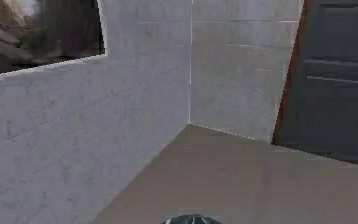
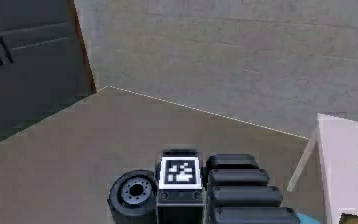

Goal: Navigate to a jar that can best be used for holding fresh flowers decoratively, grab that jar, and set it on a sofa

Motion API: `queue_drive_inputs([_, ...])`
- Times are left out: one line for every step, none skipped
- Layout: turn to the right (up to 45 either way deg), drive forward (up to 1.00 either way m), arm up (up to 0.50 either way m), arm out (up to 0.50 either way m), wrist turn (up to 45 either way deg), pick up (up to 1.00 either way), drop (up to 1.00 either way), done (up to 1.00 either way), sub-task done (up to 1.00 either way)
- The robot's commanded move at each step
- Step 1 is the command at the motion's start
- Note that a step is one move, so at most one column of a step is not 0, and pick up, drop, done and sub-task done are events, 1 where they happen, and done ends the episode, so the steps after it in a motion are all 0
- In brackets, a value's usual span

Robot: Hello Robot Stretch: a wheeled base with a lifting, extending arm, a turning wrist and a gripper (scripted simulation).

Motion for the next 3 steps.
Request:
queue_drive_inputs([-45.0,0.0,0.0,0.0,0.0,0.0,0.0,0.0,0.0])
queue_drive_inputs([-15.0,0.0,0.0,0.0,0.0,0.0,0.0,0.0,0.0])
queue_drive_inputs([0.0,0.6,0.0,0.0,0.0,0.0,0.0,0.0,0.0])
